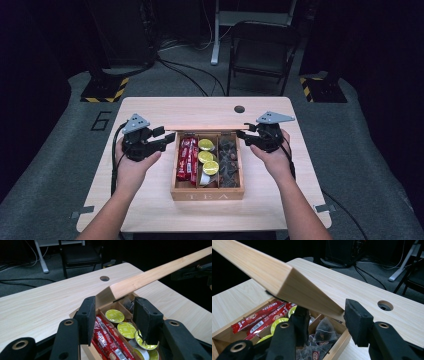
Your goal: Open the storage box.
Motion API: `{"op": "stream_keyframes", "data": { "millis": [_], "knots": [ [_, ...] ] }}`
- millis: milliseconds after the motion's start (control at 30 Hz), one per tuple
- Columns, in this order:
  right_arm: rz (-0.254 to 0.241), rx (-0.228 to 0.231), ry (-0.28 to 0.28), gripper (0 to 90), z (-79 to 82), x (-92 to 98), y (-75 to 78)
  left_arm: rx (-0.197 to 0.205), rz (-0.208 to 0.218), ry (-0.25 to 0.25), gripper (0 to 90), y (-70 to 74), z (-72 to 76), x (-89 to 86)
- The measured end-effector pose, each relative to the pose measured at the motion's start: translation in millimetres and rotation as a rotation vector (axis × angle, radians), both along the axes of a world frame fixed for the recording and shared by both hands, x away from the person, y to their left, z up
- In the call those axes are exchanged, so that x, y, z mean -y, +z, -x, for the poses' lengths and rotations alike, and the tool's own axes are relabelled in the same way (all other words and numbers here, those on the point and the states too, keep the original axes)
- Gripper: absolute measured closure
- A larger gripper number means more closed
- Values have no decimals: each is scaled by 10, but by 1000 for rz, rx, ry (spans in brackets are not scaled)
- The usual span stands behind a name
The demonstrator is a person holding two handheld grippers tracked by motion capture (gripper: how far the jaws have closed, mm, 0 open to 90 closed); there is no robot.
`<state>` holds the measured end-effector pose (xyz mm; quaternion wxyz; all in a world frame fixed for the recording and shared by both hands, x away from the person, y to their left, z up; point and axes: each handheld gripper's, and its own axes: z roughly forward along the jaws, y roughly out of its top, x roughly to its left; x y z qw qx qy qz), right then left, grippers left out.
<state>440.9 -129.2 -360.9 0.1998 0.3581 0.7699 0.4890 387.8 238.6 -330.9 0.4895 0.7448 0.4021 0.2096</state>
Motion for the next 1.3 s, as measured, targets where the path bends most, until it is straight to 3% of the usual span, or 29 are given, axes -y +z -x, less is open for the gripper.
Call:
{"op": "stream_keyframes", "data": {
  "millis": [600, 833, 1033, 1300],
  "knots": [
    [-3, -3, 4, 553, -22, 2, 9, -23, 25, 33, 522, -286, 46, -36],
    [-5, -1, 6, 553, -40, 3, 15, -42, 9, 38, 527, -422, 30, 13],
    [-12, -4, 0, 553, -54, 0, 23, -63, 8, 53, 527, -653, -16, 93],
    [-15, 4, 3, 553, -74, 4, 28, -87, 14, 86, 545, -832, -91, 182]
  ]
}}
